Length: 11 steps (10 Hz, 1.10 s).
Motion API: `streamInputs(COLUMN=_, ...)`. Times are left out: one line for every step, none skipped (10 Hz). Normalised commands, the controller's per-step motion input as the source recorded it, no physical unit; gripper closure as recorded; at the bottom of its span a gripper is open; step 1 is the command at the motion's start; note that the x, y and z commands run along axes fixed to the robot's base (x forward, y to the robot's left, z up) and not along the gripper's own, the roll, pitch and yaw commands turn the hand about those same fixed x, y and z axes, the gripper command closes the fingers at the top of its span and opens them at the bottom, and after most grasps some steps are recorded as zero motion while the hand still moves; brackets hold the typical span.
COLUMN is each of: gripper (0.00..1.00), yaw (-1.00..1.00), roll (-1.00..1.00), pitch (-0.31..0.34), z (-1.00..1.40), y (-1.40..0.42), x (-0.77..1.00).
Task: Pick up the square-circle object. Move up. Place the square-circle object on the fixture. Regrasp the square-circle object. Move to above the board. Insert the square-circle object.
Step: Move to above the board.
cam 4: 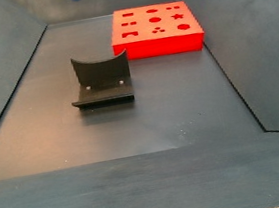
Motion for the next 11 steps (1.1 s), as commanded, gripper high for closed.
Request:
streamInputs(gripper=1.0, yaw=0.0, roll=-0.05, pitch=0.011, z=0.24, y=0.0, x=-0.01)
streamInputs(gripper=1.0, yaw=-0.01, roll=-1.0, pitch=-0.076, z=0.17, y=-1.0, x=-0.43)
streamInputs(gripper=1.0, yaw=-0.01, roll=-1.0, pitch=-0.084, z=0.17, y=-1.0, x=-0.43)
streamInputs(gripper=1.0, yaw=-0.02, roll=-1.0, pitch=-0.091, z=0.18, y=-1.0, x=-0.46)
streamInputs(gripper=1.0, yaw=-0.02, roll=-1.0, pitch=-0.098, z=0.17, y=-1.0, x=-0.46)
streamInputs(gripper=1.0, yaw=-0.03, roll=-1.0, pitch=-0.096, z=0.17, y=-1.0, x=-0.46)
streamInputs(gripper=1.0, yaw=-0.04, roll=-1.0, pitch=-0.096, z=0.17, y=-1.0, x=-0.47)
streamInputs(gripper=1.0, yaw=-0.04, roll=-1.0, pitch=-0.097, z=0.17, y=-1.0, x=-0.48)
streamInputs(gripper=1.0, yaw=-0.05, roll=-1.0, pitch=-0.099, z=0.17, y=-1.0, x=-0.49)
streamInputs(gripper=1.0, yaw=-0.06, roll=-1.0, pitch=-0.099, z=0.18, y=-1.0, x=-0.51)
streamInputs(gripper=1.0, yaw=-0.07, roll=-1.0, pitch=-0.103, z=0.18, y=-1.0, x=-0.54)
